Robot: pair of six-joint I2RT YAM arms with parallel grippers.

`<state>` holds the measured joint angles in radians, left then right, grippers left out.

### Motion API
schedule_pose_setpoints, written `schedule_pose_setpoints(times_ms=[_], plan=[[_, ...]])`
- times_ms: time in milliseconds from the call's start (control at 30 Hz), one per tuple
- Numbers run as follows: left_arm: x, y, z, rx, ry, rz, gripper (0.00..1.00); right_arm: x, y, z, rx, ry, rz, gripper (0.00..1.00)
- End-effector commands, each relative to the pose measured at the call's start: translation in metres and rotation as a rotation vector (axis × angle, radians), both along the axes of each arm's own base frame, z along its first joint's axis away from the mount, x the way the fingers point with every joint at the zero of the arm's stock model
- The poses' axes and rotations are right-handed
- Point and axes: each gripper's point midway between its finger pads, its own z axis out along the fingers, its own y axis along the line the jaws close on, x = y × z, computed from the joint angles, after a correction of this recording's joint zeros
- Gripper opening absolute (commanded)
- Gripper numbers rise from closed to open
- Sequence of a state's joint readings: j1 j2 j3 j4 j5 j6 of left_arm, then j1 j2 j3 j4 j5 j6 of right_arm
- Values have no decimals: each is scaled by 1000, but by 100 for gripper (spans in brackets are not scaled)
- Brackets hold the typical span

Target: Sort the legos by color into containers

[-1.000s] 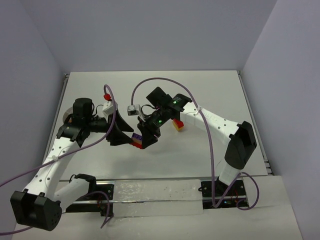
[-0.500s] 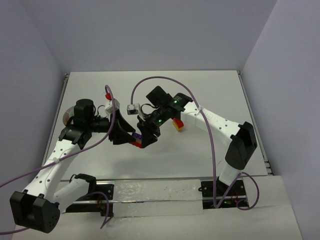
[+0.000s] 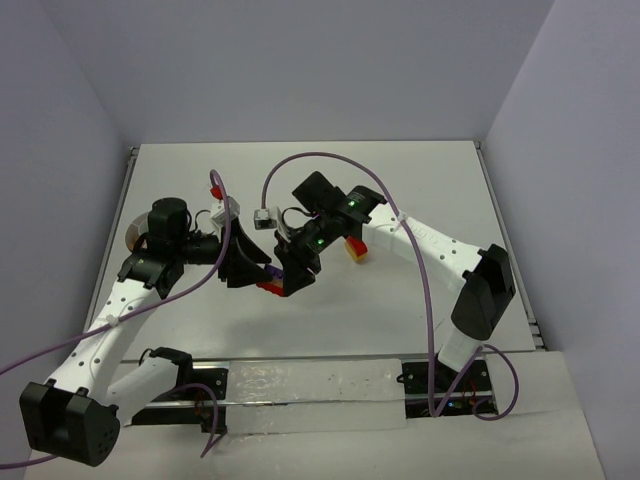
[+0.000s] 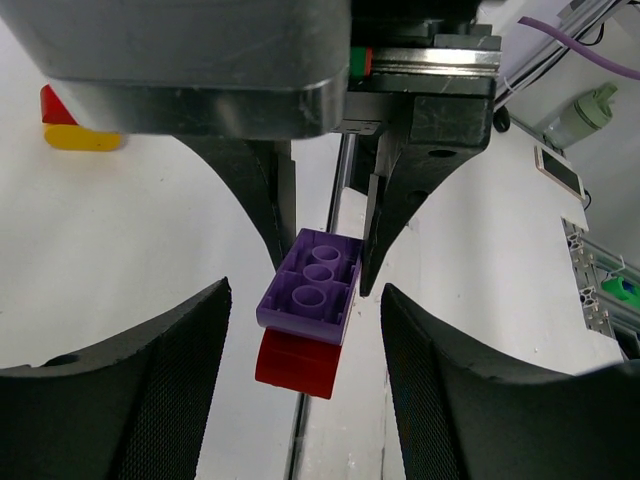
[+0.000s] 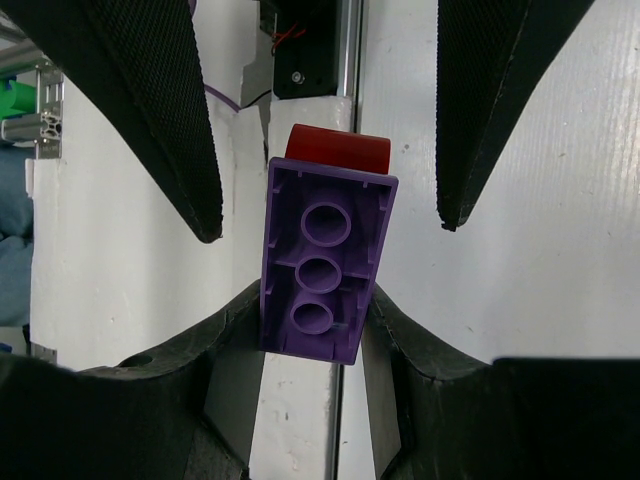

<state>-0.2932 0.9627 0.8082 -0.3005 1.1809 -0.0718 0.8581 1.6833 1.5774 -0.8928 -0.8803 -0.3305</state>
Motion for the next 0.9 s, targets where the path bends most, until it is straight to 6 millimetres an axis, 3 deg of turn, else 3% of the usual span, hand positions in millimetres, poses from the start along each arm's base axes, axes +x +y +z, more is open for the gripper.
schedule_pose_setpoints(times_ms=[0,233,500,633,700,733,800,867], plan=[[-1,-1,4,-10,-30,-3,68,-6,1,40,89,-55,15,0],[-2,0,2,-2,-28,-6,69,-7,2,43,93,-56,22,0],[-2,0,2,7,-29,-7,53,-7,2,45,94,-59,19,0],[-2,0,3,5,-29,-9,32,-6,1,45,93,-57,16,0],[-3,-1,3,-1,-16,-13,13,-5,2,44,87,-58,7,0],[-4,-1,4,-5,-13,-12,9,-4,2,44,86,-57,4,3],[-3,-1,8,-15,-9,-1,1,-4,3,45,88,-56,-3,31],[-2,-1,10,-24,-1,9,0,0,3,49,100,-56,-28,60]])
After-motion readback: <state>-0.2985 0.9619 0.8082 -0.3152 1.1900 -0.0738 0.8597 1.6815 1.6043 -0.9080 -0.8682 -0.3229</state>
